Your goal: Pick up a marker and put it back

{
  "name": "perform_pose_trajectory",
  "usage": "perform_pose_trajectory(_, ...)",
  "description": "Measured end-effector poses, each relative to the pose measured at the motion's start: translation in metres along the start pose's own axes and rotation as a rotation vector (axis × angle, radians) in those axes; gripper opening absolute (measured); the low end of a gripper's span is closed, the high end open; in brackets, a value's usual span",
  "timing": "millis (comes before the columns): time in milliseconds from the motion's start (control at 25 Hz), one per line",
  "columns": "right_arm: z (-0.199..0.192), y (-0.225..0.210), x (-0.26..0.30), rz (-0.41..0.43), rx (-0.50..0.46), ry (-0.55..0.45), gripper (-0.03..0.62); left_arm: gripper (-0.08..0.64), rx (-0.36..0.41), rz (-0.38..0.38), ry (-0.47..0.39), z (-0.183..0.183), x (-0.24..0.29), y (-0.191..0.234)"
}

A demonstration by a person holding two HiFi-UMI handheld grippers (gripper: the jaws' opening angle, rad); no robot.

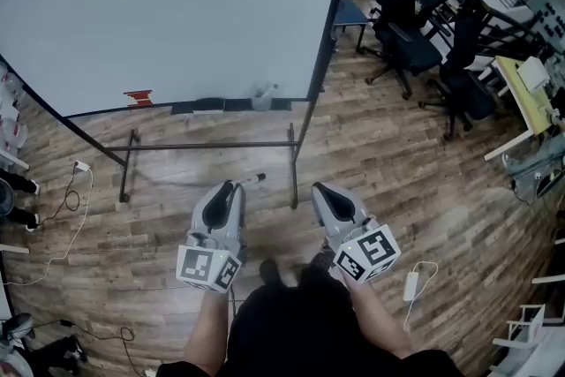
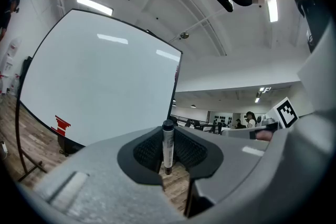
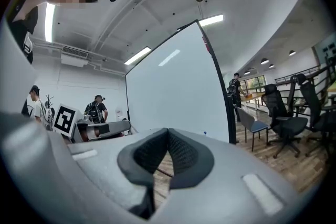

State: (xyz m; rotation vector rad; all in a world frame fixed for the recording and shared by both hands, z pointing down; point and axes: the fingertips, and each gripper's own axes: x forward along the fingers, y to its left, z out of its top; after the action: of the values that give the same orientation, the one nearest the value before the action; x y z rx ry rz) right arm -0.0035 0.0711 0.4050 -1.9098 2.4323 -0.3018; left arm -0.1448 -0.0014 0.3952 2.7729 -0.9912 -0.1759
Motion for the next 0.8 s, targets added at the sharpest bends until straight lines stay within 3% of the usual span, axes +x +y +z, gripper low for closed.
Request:
perform_pose_trajectory(360, -0.004, 0.006, -0.030, -0.040, 0.015, -0.009, 0.002, 0.077, -0.002, -0.068, 0.020, -0.009, -0.007, -0.036)
perform_pose_trajectory(800, -0.026, 0.017, -0.041, -0.063, 0.037, 0.030, 0.002, 0.077, -0.003, -0.101, 0.057, -0.023, -0.018, -0.041)
